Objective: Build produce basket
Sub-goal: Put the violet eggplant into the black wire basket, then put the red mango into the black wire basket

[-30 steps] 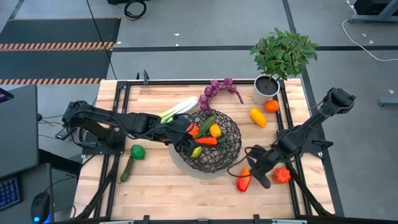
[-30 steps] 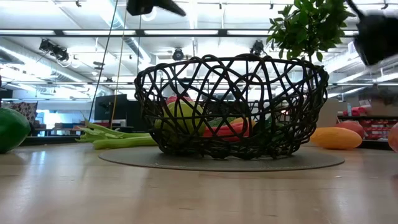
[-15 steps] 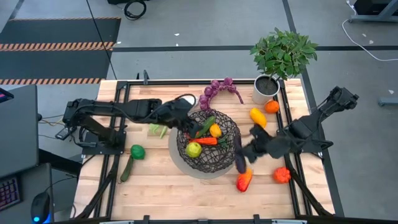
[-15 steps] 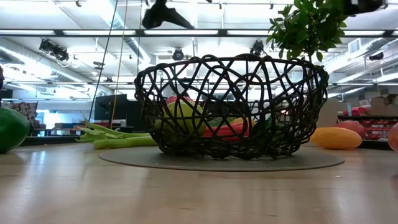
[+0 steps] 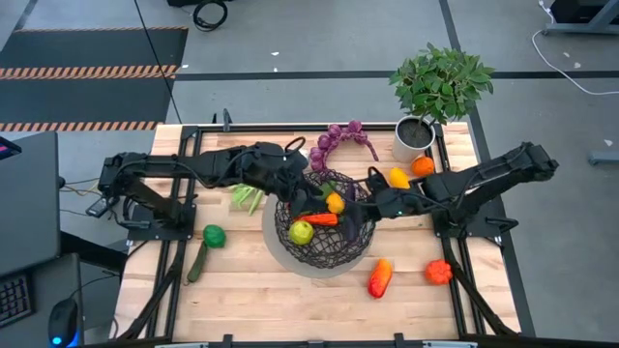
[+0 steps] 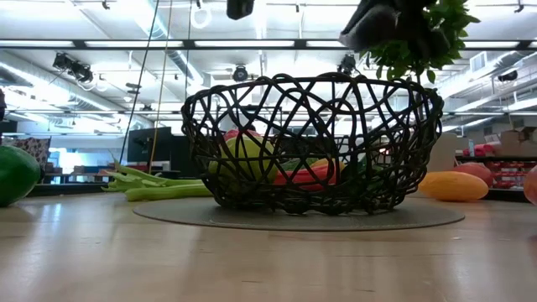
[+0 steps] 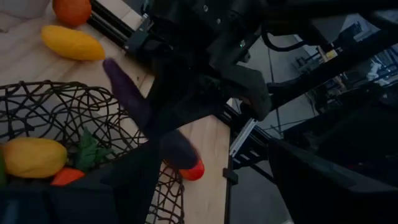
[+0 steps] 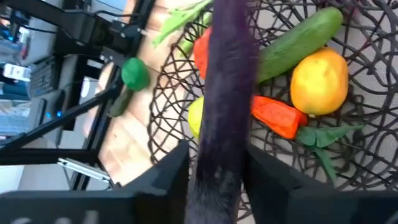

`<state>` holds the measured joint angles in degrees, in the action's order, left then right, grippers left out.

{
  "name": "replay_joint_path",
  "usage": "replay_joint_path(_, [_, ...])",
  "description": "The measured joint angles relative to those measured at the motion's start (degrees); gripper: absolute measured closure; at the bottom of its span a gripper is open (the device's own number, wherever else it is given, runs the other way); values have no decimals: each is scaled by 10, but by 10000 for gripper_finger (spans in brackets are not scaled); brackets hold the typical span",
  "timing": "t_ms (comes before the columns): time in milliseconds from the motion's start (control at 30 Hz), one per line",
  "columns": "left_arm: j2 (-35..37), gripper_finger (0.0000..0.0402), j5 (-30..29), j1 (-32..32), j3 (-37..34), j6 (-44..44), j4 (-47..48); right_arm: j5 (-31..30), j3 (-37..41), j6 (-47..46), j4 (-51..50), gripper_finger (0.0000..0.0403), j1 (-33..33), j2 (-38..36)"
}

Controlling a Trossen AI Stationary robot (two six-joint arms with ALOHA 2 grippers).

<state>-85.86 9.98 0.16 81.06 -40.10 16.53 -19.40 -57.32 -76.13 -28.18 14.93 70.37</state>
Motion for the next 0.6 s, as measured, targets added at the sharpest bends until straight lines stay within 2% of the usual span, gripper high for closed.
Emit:
replay_joint_path(333, [0, 104, 12, 0, 0, 14, 6, 23, 0, 26, -10, 86, -41, 8])
replay_joint_path(400, [0, 104, 26, 1, 0, 17, 19, 71, 0, 19, -21, 66, -53, 5])
replay_joint_path(467, [0, 105, 32, 0, 0, 28, 29, 150, 0, 4, -30, 54, -61, -1])
replay_joint_path(600, [0, 104, 33, 1, 0, 47, 39, 293, 0, -47, -66, 49, -48, -15])
